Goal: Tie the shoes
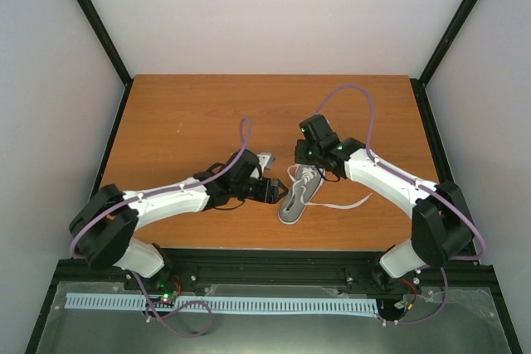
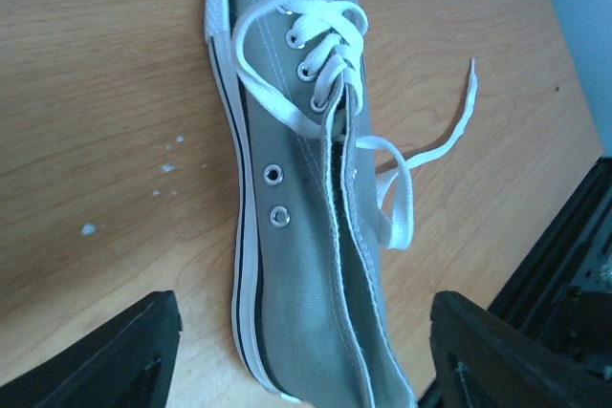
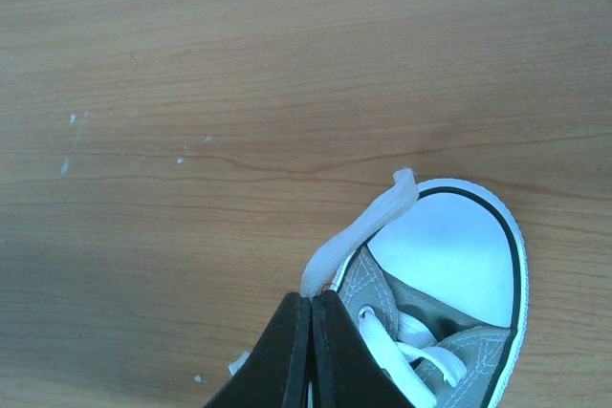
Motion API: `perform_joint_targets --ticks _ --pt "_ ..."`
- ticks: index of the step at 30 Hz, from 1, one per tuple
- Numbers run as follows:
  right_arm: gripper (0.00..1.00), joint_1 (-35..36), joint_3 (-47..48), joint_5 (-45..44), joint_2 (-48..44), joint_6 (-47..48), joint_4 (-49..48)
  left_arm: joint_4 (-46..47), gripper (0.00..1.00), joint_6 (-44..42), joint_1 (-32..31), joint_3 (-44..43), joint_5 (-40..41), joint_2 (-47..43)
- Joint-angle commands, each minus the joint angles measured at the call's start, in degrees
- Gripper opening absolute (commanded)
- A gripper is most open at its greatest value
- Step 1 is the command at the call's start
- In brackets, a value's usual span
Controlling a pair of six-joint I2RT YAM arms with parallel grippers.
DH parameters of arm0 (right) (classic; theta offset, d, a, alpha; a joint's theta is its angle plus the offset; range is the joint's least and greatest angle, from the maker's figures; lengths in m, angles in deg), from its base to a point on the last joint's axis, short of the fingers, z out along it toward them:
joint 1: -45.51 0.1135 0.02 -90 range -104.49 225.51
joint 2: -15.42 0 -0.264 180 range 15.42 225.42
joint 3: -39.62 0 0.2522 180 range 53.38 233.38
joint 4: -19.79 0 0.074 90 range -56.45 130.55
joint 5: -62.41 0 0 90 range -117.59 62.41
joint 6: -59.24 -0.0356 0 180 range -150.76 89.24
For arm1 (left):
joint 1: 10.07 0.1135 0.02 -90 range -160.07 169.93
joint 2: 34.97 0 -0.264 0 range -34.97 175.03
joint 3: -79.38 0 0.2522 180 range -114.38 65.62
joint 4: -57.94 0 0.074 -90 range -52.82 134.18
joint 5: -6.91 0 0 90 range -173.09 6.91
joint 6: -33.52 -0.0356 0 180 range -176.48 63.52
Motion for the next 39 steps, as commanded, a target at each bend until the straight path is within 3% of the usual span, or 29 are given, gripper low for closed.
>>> perform_joint_targets --ticks 1,10,12,14,19,24,34,39 --pt "0.03 -0.13 -1.23 -1.27 -2.56 -0.56 -2.01 9.05 0.69 -0.71 -1.91 -2.85 0.66 5.21" --pt "0.03 -0.13 -1.5 -0.69 -3.46 -0.46 -2.35 12.91 0.65 -1.16 -3.07 -6.08 0.85 12.71" --pt "0.03 -0.13 -1.53 -0.61 -3.53 -0.5 -2.45 12.61 0.6 -1.52 -3.1 -7.04 1.83 14.42" --pt "0.03 -0.14 -1.68 -0.49 -3.55 -0.48 -2.46 12.21 0.54 -2.01 -3.1 -7.87 2.78 15.96" --pt "0.03 -0.09 -2.07 -0.24 -3.27 -0.57 -2.56 12.6 0.26 -2.05 -3.26 -8.68 2.63 18.07" --pt "0.03 0.23 -2.3 0.62 -4.06 -0.77 -2.39 12.52 0.02 -1.85 -4.19 -6.17 6.41 14.39" --pt "0.03 6.34 -2.24 1.22 -4.27 -2.85 -4.47 0.26 0.01 3.46 -6.97 1.78 14.03 -1.04" --pt "0.03 9.24 -1.93 1.6 -2.34 -3.55 -6.07 -5.75 0.01 10.62 -11.29 4.66 22.64 -7.64"
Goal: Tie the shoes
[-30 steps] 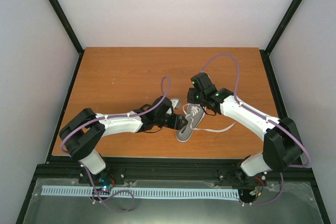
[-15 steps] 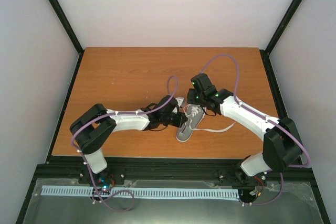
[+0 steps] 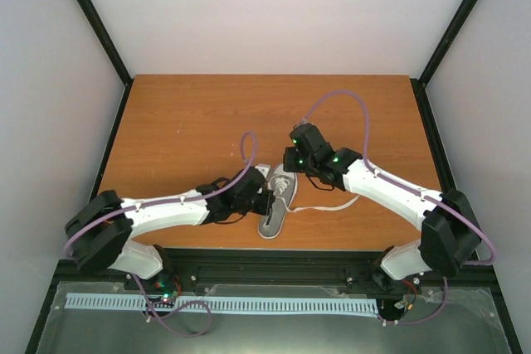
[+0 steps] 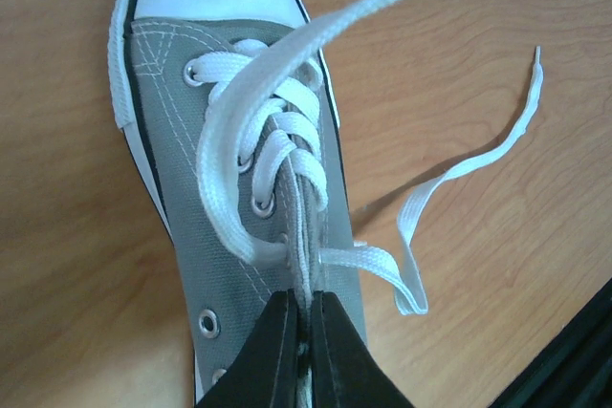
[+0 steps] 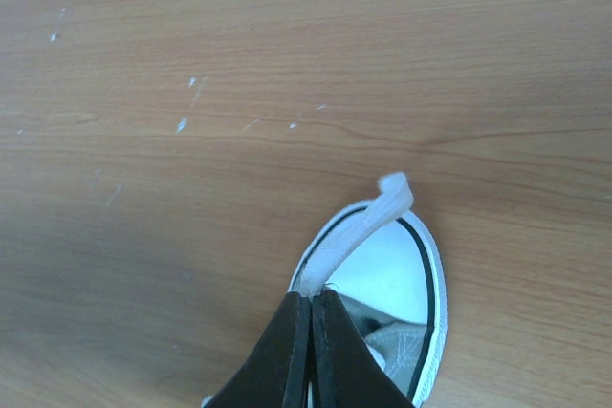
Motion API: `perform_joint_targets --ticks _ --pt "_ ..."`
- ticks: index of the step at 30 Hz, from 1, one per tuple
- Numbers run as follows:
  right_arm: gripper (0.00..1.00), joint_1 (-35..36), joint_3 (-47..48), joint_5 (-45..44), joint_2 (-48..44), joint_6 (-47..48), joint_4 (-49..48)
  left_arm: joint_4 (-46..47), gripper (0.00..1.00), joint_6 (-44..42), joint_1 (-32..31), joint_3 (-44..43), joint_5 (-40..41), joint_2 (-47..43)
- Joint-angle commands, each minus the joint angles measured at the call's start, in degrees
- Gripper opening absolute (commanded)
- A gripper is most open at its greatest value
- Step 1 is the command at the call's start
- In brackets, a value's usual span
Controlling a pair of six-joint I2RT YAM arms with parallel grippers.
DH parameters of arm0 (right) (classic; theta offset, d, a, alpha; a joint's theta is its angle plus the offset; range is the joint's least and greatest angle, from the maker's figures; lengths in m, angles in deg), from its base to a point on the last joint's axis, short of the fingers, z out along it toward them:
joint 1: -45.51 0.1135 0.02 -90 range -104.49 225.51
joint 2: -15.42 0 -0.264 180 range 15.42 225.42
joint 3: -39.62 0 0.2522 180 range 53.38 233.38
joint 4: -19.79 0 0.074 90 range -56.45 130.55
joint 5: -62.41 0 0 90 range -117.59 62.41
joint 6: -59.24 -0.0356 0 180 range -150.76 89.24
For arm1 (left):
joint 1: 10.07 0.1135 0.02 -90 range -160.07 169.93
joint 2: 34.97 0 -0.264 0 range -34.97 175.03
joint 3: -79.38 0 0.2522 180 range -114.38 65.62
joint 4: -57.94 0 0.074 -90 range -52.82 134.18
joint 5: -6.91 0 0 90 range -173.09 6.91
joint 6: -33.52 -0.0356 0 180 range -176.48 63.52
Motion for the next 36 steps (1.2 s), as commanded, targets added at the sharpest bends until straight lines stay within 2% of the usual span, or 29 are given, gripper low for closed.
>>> perform_joint_targets --ticks 1,4,5,7,9,12,15,19,22,25,28,36 --pt "0.03 2.23 0.23 0.19 1.91 -1.47 -2.47 -4.41 0.01 8.3 -4.08 1.16 8.43 -5.6" --pt "0.03 3.31 -0.02 0.2 2.83 -2.11 -2.99 -4.38 0.01 11.43 -5.35 2.37 8.29 -5.91" --pt "0.03 3.5 -0.34 0.06 2.84 -2.43 -3.25 -4.16 0.08 11.74 -5.69 2.43 7.64 -5.61" --pt "0.03 3.67 -1.47 -0.24 2.11 -2.78 -4.05 -3.96 0.38 11.12 -6.13 2.59 6.84 -5.82" --pt "0.03 3.67 -2.57 -0.24 1.02 -2.99 -4.69 -5.52 0.59 9.94 -6.15 3.01 7.89 -7.94" --pt "0.03 3.67 -3.43 -0.36 -0.5 -3.21 -4.42 -8.03 0.77 6.72 -6.15 4.06 11.83 -14.01" --pt "0.03 3.67 -4.3 0.23 -1.92 -3.85 -4.63 -7.38 0.87 1.18 -5.79 5.05 13.12 -19.42" --pt "0.03 3.66 -5.04 1.08 -4.21 -4.51 -5.28 -2.74 0.88 -7.0 -3.91 4.86 10.12 -21.17" --pt "0.03 3.67 -5.25 2.52 -5.71 -4.94 -5.66 6.42 0.79 -9.65 -0.1 5.95 2.11 -19.6" --pt "0.03 3.67 -5.84 3.46 -7.2 -5.72 -6.15 12.25 0.73 -12.03 1.53 4.98 -2.55 -16.15" --pt "0.03 3.67 -6.22 3.78 -8.17 -6.23 -6.41 15.36 0.66 -14.02 1.75 2.92 -4.03 -12.11" --pt "0.03 3.67 -7.46 5.7 -8.9 -7.27 -7.63 20.01 0.58 -13.85 2.99 -0.26 -3.22 -3.77"
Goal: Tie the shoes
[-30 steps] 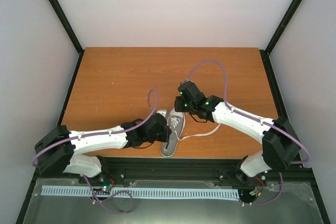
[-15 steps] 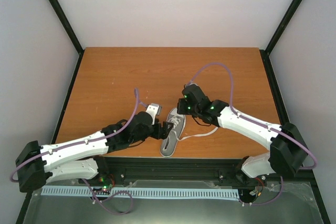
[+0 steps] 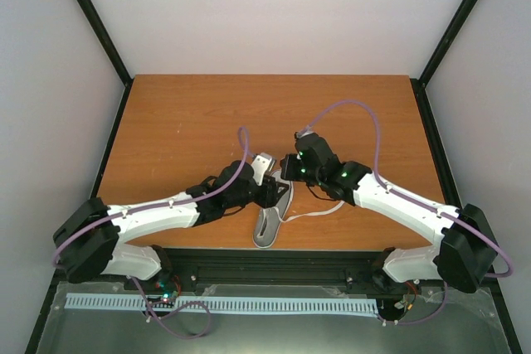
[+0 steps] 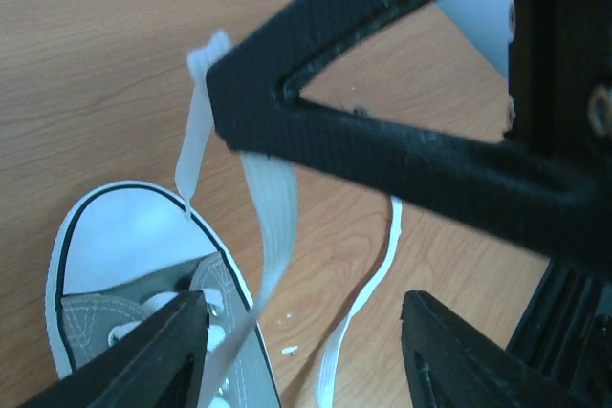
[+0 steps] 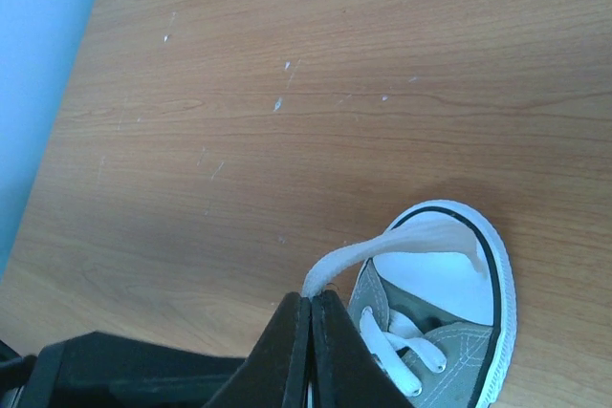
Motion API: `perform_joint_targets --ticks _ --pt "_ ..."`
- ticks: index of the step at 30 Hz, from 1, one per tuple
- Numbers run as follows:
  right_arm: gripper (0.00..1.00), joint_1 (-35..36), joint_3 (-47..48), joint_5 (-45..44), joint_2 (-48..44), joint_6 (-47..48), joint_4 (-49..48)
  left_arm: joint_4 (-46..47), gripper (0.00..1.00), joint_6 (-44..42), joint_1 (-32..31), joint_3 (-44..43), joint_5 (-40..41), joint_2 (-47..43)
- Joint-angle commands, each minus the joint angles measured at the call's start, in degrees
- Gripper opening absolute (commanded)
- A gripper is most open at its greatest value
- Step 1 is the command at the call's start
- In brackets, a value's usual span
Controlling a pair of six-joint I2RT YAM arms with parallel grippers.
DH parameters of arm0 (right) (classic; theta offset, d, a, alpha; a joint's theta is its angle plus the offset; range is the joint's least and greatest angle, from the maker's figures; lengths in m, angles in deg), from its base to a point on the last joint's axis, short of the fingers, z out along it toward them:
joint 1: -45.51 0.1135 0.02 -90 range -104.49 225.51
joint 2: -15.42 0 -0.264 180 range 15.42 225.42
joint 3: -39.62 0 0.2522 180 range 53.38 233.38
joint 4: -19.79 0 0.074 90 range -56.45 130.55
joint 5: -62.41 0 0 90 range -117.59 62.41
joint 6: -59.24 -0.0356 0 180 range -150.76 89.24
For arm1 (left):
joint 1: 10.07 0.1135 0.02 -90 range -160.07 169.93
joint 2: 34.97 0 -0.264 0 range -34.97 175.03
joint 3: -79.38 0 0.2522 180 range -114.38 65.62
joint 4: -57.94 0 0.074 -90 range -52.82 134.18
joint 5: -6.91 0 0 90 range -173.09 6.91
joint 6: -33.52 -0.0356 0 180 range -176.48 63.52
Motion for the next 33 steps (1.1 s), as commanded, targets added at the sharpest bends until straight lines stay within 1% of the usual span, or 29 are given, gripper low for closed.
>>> perform_joint_targets --ticks 1,3,6,9,14,18,19,21,24,25,27,30,33 --pt "0.03 0.38 -1.46 1.26 -1.35 -1.31 -1.79 6.14 0.55 -1.36 0.65 -3.51 0.97 2.38" --pt "0.03 0.37 -1.8 1.24 -1.67 -1.5 -1.89 6.51 0.52 -1.02 0.67 -4.03 2.49 3.08" --pt "0.03 0.37 -2.25 1.17 -2.29 -1.63 -1.75 7.87 0.45 -0.06 0.85 -4.44 2.68 3.43" --pt "0.03 0.37 -2.54 0.87 -3.02 -1.56 -1.63 8.2 0.36 0.16 0.94 -5.3 2.64 4.46" --pt "0.03 0.37 -2.7 0.89 -3.33 -1.25 -1.42 7.83 0.19 0.22 0.97 -6.62 2.41 6.32" --pt "0.03 0.37 -2.85 -0.8 -3.71 -1.1 -0.26 7.18 0.02 0.44 1.02 -6.23 2.95 6.09" --pt "0.07 0.29 -2.73 -1.54 -3.99 -1.12 0.61 6.6 0.01 0.32 1.02 -5.94 3.09 5.87" --pt "0.2 0.13 -2.6 -2.97 -4.83 -0.58 1.95 5.38 0.01 0.03 1.25 -5.08 2.34 5.25" --pt "0.38 -0.83 -3.52 -3.81 -7.08 1.12 3.07 3.45 0.01 -0.15 3.21 -3.36 -3.32 4.23" --pt "0.41 -1.63 -4.34 -3.64 -8.3 1.73 3.13 2.23 0.01 -0.59 3.93 -3.18 -5.53 3.76" --pt "0.46 -3.8 -7.04 -2.28 -10.05 3.38 2.38 -1.49 0.01 -2.39 4.59 -3.23 -7.98 2.37" --pt "0.51 -6.45 -13.88 0.45 -12.99 8.53 -3.02 -6.41 0.01 -5.48 4.71 -3.52 -10.19 -0.25" --pt "0.51 -7.18 -20.04 2.83 -14.12 13.87 -9.81 -11.01 0.01 -7.93 4.71 -4.39 -11.91 -2.14"
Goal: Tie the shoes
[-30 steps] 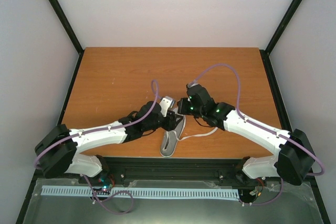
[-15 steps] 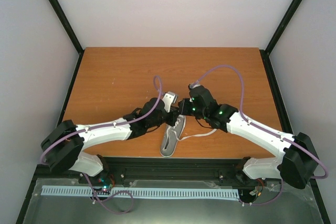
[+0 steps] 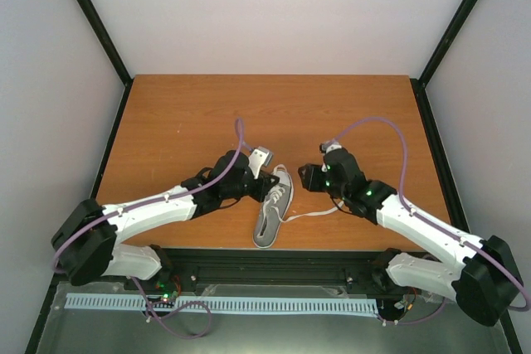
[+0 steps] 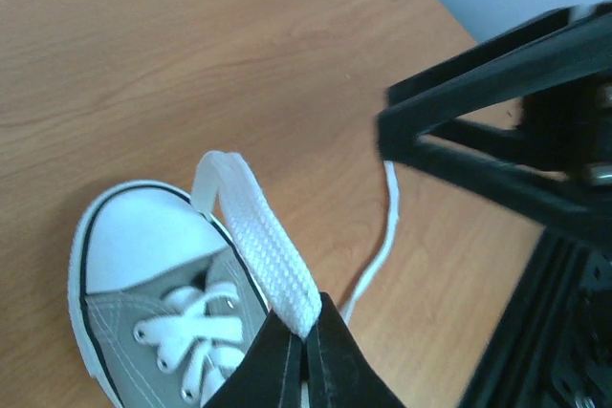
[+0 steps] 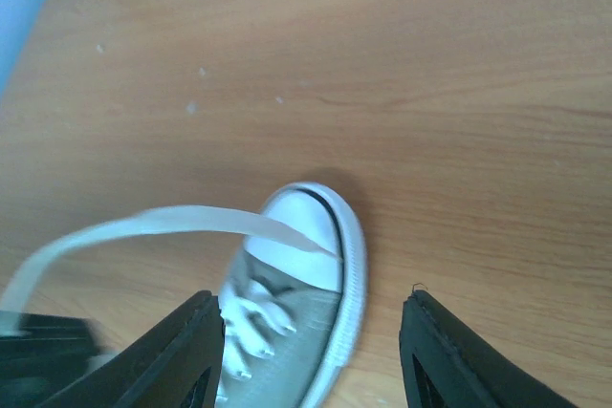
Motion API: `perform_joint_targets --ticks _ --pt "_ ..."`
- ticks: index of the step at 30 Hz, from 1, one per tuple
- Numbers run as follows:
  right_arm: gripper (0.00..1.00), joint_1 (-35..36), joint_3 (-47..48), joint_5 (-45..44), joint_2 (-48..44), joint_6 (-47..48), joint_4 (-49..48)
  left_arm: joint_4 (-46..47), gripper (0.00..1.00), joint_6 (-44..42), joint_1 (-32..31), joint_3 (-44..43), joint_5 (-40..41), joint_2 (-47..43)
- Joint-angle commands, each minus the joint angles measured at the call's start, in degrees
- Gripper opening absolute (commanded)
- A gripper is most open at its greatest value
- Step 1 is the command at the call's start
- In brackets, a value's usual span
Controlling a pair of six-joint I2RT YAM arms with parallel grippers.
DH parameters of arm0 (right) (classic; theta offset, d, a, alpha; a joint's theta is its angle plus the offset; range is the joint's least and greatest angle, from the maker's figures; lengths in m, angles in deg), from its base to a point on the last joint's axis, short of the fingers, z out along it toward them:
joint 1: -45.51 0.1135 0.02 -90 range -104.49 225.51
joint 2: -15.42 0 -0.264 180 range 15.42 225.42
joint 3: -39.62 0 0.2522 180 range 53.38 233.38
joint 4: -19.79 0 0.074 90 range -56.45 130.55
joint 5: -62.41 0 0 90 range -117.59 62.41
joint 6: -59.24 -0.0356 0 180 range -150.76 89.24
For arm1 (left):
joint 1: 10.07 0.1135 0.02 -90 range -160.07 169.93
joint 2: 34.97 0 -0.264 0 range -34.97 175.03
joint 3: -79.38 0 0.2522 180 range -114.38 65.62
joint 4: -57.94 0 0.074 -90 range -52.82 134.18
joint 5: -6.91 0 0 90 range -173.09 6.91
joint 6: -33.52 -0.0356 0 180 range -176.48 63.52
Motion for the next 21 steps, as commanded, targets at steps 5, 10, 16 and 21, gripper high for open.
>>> perform_joint_targets --ticks 5,10,16,21 --pt "0.5 -0.79 -13.62 10.96 0.1 14.15 -22.41 -11.09 0.01 -7.3 0.06 -3.17 -7.1 -3.34" --pt "0.49 -0.25 -16.73 11.54 2.38 20.94 -32.5 -10.96 0.01 -7.75 0.1 -3.26 -8.77 -2.98" --pt "0.48 2.07 -16.53 9.97 6.3 27.47 -36.75 -10.37 0.01 -7.16 0.08 -3.14 -9.9 -1.72" --pt "0.45 3.77 -16.24 9.54 10.88 31.3 -41.42 -10.1 0.01 -6.98 0.07 -3.21 -10.5 -1.52"
